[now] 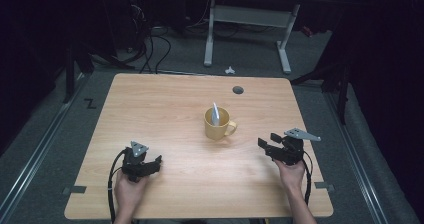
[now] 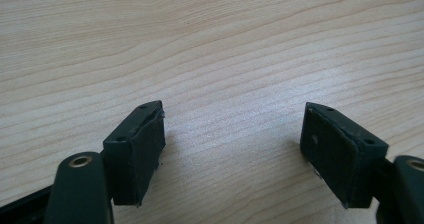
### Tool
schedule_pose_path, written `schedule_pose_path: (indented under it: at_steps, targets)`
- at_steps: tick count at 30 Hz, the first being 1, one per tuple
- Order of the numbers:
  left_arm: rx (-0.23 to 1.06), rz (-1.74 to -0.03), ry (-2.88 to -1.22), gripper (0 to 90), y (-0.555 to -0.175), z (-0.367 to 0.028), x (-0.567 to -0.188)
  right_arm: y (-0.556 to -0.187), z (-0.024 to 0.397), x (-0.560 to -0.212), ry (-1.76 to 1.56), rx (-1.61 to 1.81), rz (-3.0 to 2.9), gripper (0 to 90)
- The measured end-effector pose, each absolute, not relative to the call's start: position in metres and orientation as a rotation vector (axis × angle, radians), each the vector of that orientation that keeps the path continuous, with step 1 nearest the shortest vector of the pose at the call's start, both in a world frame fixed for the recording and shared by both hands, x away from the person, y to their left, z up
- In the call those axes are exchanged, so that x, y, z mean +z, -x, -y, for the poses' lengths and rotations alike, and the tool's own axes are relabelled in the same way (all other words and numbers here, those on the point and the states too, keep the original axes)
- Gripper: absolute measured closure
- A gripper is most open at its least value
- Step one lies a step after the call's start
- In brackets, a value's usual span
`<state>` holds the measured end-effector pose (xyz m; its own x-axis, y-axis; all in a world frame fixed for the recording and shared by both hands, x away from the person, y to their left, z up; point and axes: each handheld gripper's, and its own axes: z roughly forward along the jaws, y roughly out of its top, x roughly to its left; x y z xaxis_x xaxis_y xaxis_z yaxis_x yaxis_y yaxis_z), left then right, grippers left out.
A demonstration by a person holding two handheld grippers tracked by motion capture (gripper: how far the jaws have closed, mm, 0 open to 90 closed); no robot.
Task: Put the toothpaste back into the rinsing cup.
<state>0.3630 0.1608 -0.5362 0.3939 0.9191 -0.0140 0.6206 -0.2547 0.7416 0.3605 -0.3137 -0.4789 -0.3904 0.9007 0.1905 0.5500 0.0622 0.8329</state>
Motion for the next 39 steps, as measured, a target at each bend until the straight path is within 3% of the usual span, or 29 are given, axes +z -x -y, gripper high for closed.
schedule_pose_path:
  at_steps: [29, 39]
  targets:
    - [0.567, -1.315, -1.979, 26.2, -0.363, -0.161, -0.536, -0.356, 0.302, -0.530, -1.491, 0.908, -2.043, 35.9]
    - [0.566, -1.315, -1.979, 26.4, -0.363, -0.161, -0.536, -0.354, 0.299, -0.531, -1.456, 0.869, -2.057, 35.1]
